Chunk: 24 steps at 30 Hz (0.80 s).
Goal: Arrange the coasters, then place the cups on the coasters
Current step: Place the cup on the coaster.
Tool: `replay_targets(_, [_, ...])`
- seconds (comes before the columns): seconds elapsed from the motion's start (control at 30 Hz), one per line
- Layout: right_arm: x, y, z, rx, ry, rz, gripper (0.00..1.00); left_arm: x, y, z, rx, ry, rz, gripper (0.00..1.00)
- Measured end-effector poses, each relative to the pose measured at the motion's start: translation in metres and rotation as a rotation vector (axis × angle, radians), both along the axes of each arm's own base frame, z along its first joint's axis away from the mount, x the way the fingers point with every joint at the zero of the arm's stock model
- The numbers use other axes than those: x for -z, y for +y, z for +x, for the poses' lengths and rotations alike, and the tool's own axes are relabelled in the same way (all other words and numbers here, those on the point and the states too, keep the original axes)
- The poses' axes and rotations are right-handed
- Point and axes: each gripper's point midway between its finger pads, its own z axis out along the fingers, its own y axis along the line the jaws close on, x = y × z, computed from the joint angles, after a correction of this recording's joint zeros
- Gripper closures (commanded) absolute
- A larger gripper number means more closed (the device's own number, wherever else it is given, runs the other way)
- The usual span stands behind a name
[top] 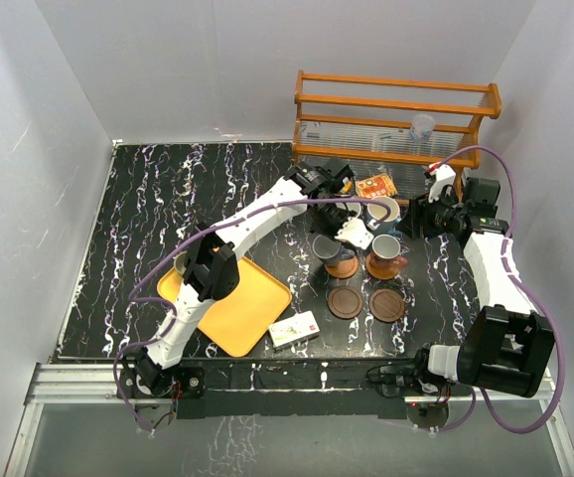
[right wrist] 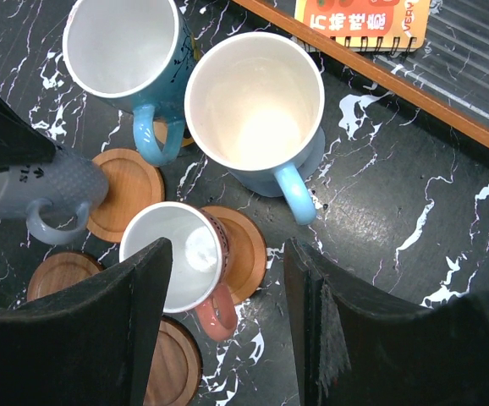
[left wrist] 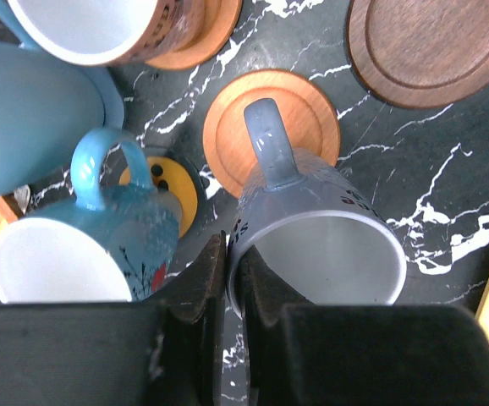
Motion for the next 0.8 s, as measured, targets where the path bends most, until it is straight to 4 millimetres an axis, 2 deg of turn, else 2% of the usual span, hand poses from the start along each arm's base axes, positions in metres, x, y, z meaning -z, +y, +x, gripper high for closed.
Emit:
replay_targets(0.3, [0.000,0.000,0.000,0.002,0.000,-0.002,0.47,0.005,-0.013,-0.011,0.058,-0.016,0.001,1.00])
replay_targets(0.67, [0.000,0.000,0.000,0.001,0.000,-0.003,0.47,0.006,-0.014,-0.010,0.073,-0.039,0.009,1.00])
replay_targets(0.8, [0.000,-0.001,0.000,0.000,-0.001,-0.004,0.47,0.010,-0.017,-0.007,0.072,-0.045,0.006,0.92])
